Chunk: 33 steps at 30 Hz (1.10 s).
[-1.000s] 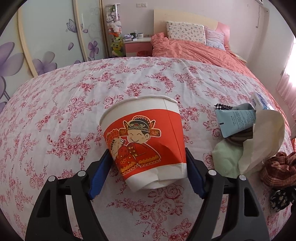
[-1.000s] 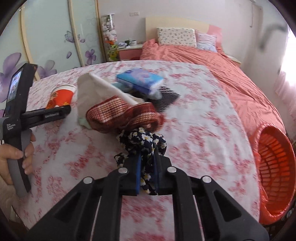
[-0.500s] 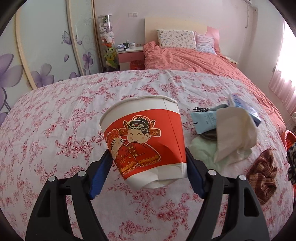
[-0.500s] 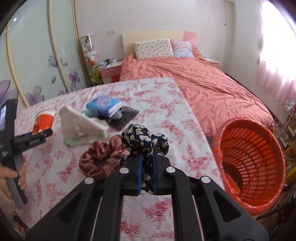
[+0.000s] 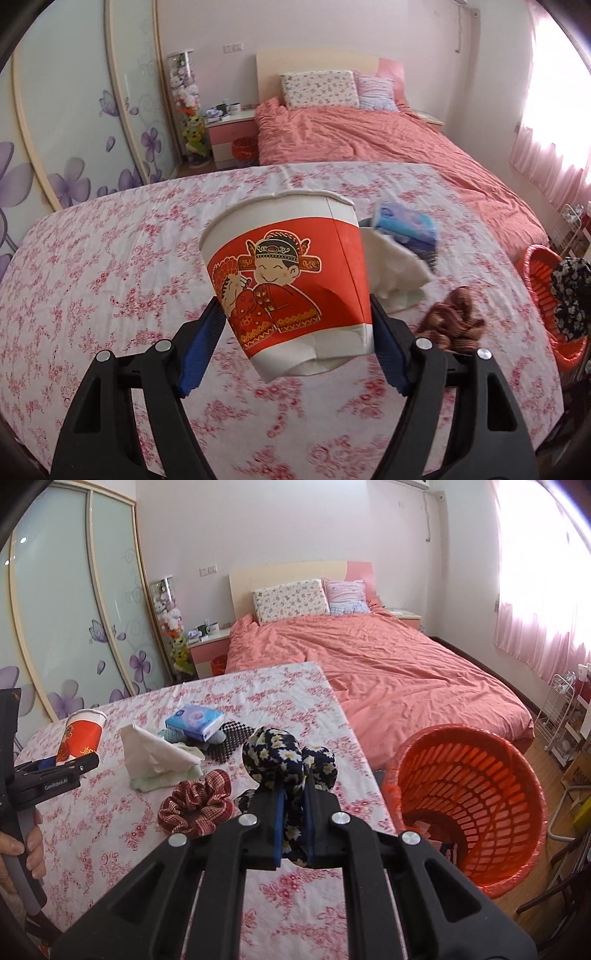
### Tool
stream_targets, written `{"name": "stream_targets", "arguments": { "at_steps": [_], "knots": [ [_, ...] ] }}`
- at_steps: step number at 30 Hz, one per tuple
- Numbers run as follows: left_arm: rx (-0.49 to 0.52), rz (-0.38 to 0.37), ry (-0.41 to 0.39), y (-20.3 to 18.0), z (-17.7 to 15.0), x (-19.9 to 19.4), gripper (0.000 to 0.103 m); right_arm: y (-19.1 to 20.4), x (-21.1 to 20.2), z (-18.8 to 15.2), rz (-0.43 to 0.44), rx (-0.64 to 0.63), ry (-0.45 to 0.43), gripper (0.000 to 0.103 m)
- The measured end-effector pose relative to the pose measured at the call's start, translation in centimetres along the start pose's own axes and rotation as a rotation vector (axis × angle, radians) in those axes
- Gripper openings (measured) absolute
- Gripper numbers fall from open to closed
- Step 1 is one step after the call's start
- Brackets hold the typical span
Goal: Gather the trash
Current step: 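Carry the cup and floral cloth over the basket and release both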
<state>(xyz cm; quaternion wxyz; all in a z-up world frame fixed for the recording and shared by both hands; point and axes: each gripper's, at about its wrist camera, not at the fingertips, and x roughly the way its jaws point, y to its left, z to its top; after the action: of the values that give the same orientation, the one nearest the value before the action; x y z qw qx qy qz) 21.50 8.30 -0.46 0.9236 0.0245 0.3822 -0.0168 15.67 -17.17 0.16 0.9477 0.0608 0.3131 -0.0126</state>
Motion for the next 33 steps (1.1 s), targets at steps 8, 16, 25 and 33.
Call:
{"name": "stream_targets", "arguments": {
  "at_steps": [8,16,25,33],
  "knots": [
    [0.073,-0.091,-0.039,-5.0,0.0,-2.5,0.075,-2.9,-2.7,-0.1,-0.057,0.035,-0.056,0.010],
    [0.139,-0.221,-0.062,-11.1,-0.1,-4.0,0.075,-7.6,-4.3,-0.2,-0.121,0.115,-0.097,0.010],
    [0.217,-0.363,-0.065,-18.1,-0.5,-4.4,0.075,-13.6,-4.5,-0.7,-0.190,0.200,-0.104,0.011],
    [0.278,-0.465,-0.022,-24.0,-0.8,-2.4,0.075,-18.0,-4.0,-1.4,-0.210,0.257,-0.103,0.011]
  ]
}}
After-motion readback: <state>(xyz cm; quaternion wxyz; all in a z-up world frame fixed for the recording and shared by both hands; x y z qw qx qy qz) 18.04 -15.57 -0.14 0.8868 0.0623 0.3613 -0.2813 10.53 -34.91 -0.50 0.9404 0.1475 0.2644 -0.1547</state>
